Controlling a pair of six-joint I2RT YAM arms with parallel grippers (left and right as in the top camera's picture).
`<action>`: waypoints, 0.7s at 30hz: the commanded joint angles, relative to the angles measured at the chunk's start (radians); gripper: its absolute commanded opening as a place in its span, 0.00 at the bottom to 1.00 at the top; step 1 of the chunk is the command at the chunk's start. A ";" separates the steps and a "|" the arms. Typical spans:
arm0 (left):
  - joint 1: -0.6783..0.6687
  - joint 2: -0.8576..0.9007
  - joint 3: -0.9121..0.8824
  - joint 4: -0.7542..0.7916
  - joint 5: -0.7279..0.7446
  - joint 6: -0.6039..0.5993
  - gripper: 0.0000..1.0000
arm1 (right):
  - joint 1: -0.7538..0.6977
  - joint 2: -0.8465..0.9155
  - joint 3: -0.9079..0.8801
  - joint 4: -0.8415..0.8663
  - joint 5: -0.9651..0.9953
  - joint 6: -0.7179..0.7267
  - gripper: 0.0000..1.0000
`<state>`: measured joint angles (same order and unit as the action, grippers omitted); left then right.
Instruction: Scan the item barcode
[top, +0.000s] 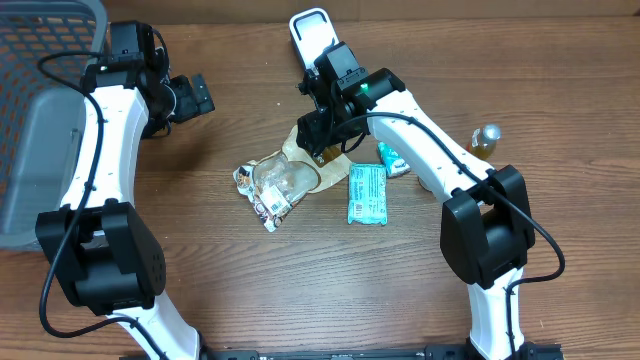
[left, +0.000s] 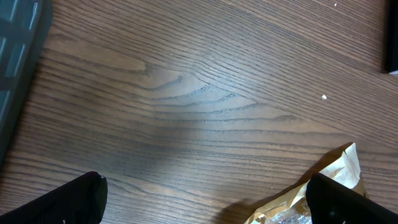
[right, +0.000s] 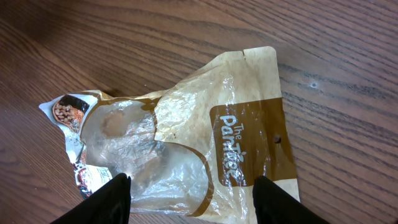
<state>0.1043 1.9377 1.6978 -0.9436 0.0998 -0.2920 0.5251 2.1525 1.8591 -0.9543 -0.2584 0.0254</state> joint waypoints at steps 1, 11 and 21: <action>-0.007 -0.012 0.016 0.002 -0.006 0.008 1.00 | -0.002 0.003 0.005 0.003 -0.008 -0.008 0.61; -0.014 -0.012 0.005 -0.256 0.157 0.019 1.00 | -0.002 0.003 0.005 0.000 -0.016 -0.008 0.60; -0.080 -0.012 -0.144 -0.294 0.179 0.022 0.13 | -0.002 0.003 0.005 0.002 -0.016 -0.008 0.61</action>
<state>0.0437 1.9377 1.6032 -1.2488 0.2554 -0.2840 0.5251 2.1525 1.8591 -0.9581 -0.2657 0.0257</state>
